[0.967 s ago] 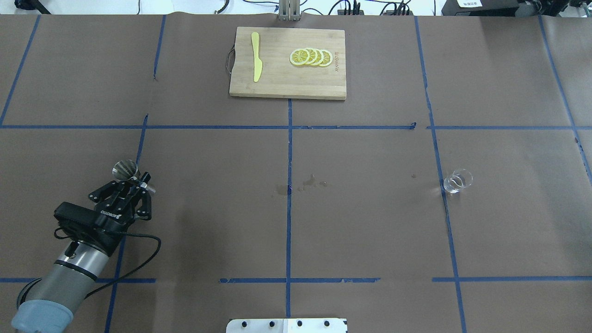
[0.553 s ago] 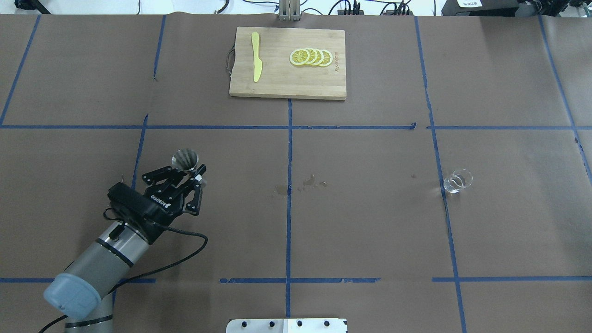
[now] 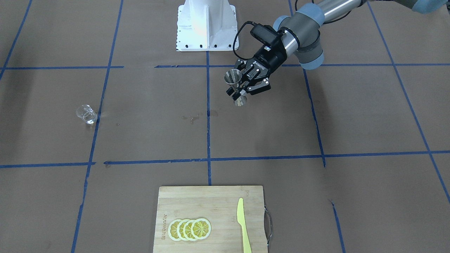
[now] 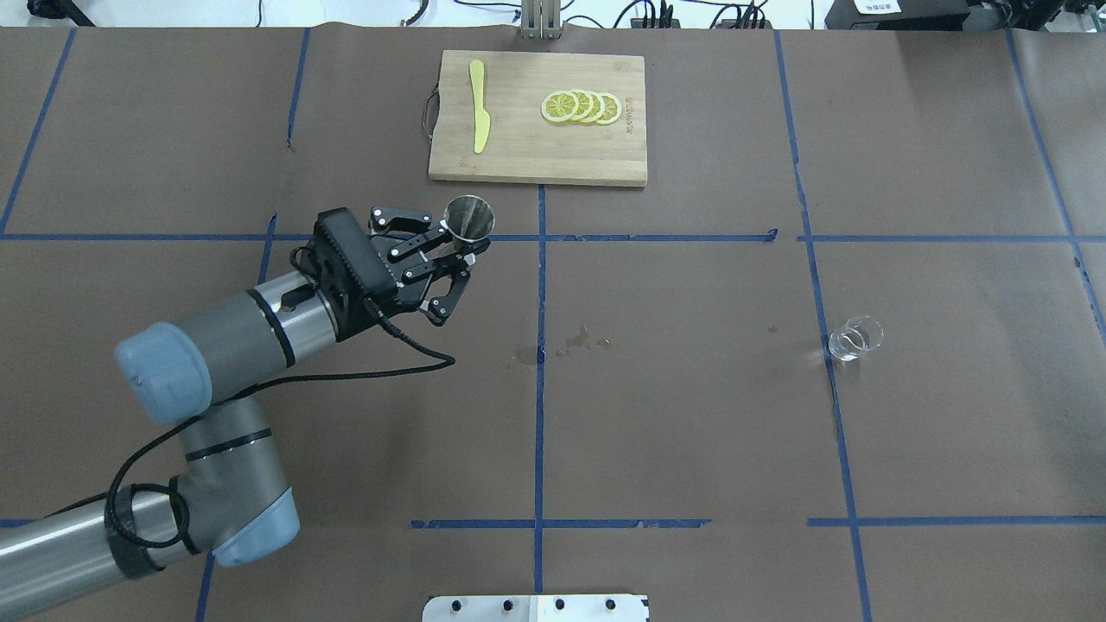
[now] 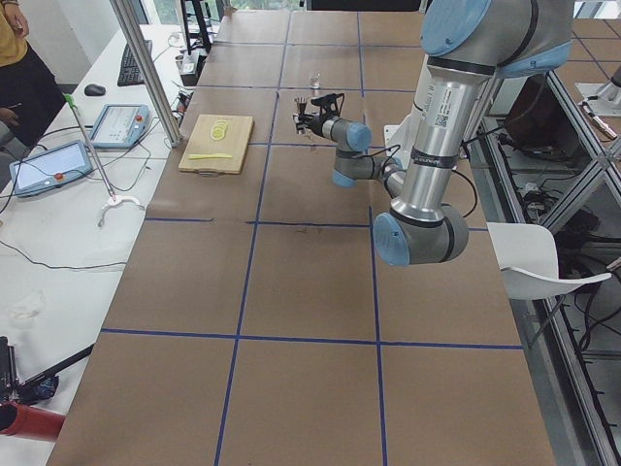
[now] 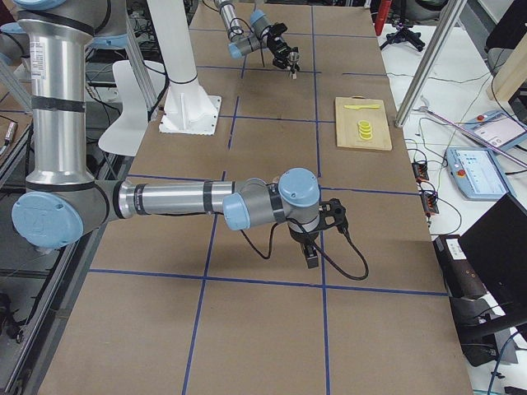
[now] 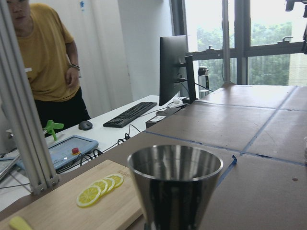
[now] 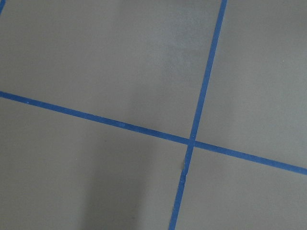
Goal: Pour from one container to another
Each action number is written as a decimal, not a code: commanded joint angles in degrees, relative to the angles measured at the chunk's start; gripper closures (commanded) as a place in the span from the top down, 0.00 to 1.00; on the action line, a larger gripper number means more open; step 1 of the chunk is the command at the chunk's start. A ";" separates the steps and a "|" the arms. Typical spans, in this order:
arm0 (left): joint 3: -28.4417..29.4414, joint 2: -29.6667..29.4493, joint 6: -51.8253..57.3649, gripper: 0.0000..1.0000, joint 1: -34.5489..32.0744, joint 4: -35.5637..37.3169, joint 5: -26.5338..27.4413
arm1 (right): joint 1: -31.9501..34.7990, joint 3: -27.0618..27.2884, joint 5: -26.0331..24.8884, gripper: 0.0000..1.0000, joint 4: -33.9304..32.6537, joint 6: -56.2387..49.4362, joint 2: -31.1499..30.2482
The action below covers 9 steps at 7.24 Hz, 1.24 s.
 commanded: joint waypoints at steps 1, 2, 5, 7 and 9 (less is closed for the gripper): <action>5.03 -10.15 2.24 0.00 -4.58 9.13 -13.52 | 0.00 -0.33 -0.03 1.00 0.00 0.10 0.09; 7.14 -12.89 1.71 0.00 -4.76 9.16 -17.38 | 0.00 -0.33 0.05 1.00 0.00 1.58 0.18; 7.52 -13.44 -9.10 0.00 -7.22 8.73 -28.75 | 0.09 0.28 1.19 1.00 0.09 4.57 0.18; 7.60 -11.70 -9.02 0.00 -7.22 4.62 -28.41 | 0.00 4.74 2.95 1.00 0.17 12.01 -1.22; 7.60 -11.25 -9.02 0.00 -7.22 4.24 -27.71 | -3.32 14.73 3.31 1.00 0.44 24.91 -5.17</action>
